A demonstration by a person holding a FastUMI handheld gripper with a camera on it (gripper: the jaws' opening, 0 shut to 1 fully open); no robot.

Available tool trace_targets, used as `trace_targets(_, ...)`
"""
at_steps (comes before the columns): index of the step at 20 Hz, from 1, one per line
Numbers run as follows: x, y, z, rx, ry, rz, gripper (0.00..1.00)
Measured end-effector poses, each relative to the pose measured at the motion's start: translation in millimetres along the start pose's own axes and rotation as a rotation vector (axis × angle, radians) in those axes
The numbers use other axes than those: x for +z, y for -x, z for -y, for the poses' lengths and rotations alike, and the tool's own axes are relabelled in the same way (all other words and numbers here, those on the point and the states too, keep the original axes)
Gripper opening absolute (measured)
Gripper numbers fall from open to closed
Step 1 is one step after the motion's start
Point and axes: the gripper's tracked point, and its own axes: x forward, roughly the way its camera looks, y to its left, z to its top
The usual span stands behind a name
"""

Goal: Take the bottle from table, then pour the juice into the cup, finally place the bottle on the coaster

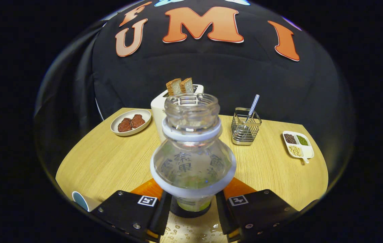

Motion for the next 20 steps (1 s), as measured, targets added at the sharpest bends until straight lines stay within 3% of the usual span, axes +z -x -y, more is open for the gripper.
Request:
trace_targets(7, -11.9, -8.7, 2.6, -0.015, -0.003, 0.027, 0.63)
trace_targets(11, -14.3, -6.6, 0.9, -0.028, 0.005, 0.026, 0.69)
trace_targets(16, -5.0, 16.2, -4.9, -0.037, 0.029, 0.062, 0.97)
trace_targets(20, -5.8, 48.3, -0.5, -0.053, 0.039, 0.070, 0.98)
